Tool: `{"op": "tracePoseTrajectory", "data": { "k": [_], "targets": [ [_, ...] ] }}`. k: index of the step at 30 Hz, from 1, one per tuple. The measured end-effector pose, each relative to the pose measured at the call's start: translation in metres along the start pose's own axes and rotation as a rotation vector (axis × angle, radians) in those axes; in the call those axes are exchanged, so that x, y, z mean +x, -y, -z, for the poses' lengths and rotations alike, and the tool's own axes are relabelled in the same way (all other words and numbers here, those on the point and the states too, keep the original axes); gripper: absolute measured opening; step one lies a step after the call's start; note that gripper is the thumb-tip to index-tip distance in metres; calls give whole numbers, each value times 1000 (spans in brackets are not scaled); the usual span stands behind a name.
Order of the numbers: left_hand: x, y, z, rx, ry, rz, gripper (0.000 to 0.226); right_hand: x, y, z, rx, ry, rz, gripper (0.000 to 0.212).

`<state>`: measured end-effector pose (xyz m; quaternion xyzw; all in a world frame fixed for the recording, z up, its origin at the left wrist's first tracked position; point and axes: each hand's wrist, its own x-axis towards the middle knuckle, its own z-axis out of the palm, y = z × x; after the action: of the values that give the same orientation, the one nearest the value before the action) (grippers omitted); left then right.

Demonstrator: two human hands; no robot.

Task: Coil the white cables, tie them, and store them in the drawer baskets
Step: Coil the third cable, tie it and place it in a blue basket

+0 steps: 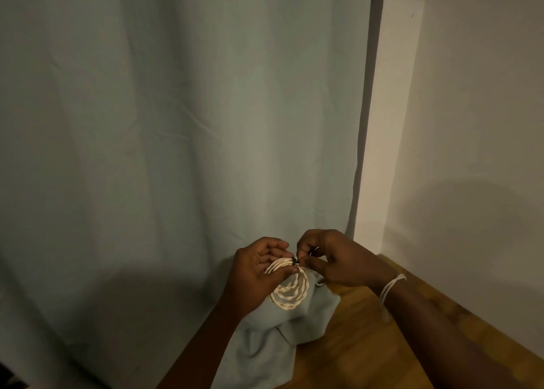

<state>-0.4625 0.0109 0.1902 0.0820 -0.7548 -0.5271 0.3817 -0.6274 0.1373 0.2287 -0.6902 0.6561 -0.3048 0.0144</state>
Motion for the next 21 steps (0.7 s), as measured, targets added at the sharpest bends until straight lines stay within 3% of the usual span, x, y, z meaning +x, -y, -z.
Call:
{"op": "tracePoseTrajectory", "data": {
  "k": [9, 21],
  "targets": [
    [6, 3, -10, 15, -75, -28, 37, -6, 2, -9, 82, -235, 8, 6],
    [8, 0, -23, -21, -34, -70, 23, -19, -10, 11, 643, -196, -145, 28]
  ]
}}
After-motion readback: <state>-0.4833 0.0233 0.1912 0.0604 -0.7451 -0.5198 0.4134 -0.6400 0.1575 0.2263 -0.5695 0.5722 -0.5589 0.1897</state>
